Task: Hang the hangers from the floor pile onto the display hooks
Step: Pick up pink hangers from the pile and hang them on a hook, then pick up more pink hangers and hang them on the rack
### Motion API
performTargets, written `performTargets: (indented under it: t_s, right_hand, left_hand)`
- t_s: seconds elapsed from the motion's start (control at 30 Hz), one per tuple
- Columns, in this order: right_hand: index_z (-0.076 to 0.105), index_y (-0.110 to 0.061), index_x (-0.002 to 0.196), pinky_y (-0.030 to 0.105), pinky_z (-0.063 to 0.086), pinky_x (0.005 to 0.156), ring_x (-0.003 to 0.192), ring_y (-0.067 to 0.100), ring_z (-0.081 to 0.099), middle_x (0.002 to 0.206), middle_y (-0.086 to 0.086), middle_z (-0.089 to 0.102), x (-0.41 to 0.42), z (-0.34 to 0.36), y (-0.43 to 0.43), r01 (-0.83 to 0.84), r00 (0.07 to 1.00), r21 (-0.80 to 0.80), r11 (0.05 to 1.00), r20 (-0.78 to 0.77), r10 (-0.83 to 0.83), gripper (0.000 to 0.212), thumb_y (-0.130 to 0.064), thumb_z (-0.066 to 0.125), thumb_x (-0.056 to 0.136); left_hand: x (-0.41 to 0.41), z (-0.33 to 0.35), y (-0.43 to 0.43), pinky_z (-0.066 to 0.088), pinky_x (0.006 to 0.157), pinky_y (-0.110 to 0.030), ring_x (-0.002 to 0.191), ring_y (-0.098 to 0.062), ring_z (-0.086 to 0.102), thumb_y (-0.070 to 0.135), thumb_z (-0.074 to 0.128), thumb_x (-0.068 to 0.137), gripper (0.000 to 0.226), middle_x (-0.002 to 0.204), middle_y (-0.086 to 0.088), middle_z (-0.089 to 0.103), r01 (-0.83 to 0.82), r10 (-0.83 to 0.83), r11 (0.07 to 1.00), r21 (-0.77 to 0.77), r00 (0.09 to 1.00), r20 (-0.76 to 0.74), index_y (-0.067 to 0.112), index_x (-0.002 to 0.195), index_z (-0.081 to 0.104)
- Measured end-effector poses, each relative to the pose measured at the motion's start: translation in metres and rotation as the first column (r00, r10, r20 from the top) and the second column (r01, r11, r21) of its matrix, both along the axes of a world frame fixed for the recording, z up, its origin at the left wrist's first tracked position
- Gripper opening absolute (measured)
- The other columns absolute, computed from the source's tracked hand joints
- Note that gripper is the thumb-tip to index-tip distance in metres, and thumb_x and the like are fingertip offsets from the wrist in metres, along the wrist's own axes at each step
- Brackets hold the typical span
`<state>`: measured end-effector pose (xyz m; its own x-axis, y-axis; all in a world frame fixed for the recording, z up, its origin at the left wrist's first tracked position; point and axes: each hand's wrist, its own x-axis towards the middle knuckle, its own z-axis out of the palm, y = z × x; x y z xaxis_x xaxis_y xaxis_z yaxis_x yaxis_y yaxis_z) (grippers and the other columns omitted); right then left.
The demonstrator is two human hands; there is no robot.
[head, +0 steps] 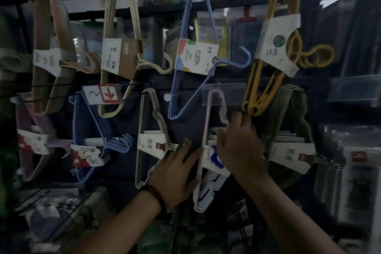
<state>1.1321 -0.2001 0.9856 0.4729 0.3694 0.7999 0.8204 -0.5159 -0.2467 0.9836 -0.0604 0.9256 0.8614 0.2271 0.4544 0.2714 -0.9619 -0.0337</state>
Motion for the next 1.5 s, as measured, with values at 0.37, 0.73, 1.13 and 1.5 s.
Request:
performTargets:
  t_s: [0.37,0.73,1.13,1.5]
  right_hand:
    - [0.051,-0.025,0.105,0.043,0.056,0.066,0.078,0.024,0.061,0.094,0.001,0.060,-0.270,-0.144,0.059,-0.678,0.735,-0.441,0.588,-0.383,0.560,0.015,-0.039,0.047,0.103]
    - [0.055,-0.019,0.097,0.045,0.051,0.073,0.085,0.031,0.059,0.090,0.006,0.059,-0.642,-0.335,0.102,-0.806,0.380,-0.550,-0.220,-0.764,0.522,0.023,-0.041,0.052,0.102]
    - [0.059,-0.015,0.108,0.036,0.049,0.062,0.078,0.025,0.062,0.093,0.008,0.062,-0.837,-0.524,0.216,-0.625,0.401,-0.510,-0.590,-0.859,0.318,0.027,-0.041,0.052,0.103]
    - [0.055,-0.016,0.107,0.038,0.053,0.076,0.089,0.025,0.061,0.103,0.007,0.061,-0.971,-0.802,0.340,-0.278,0.500,-0.491,-0.826,-0.808,0.312,0.022,-0.037,0.055,0.102]
  left_hand:
    - [-0.334,-0.130,-0.031,0.055,0.085,-0.042,0.097,-0.024,0.063,0.059,0.037,0.096,0.037,0.105,0.003,0.065,-0.489,0.318,0.831,-0.264,0.808,-0.497,0.031,0.099,0.061]
    - [-0.746,-0.298,-0.149,0.057,0.080,-0.029,0.097,-0.014,0.072,0.064,0.034,0.092,0.052,0.104,0.011,0.075,-0.888,0.635,0.209,-0.409,0.442,-0.634,0.031,0.104,0.073]
    - [-0.904,-0.452,-0.128,0.061,0.087,-0.029,0.095,-0.002,0.069,0.052,0.055,0.101,0.024,0.114,0.017,0.073,-0.642,0.602,-0.525,-0.559,0.184,-0.777,0.041,0.117,0.068]
    - [-0.972,-0.708,-0.020,0.053,0.096,-0.028,0.107,-0.010,0.067,0.041,0.054,0.105,0.023,0.121,0.011,0.072,-0.290,0.556,-0.766,-0.574,0.150,-0.818,0.034,0.122,0.068]
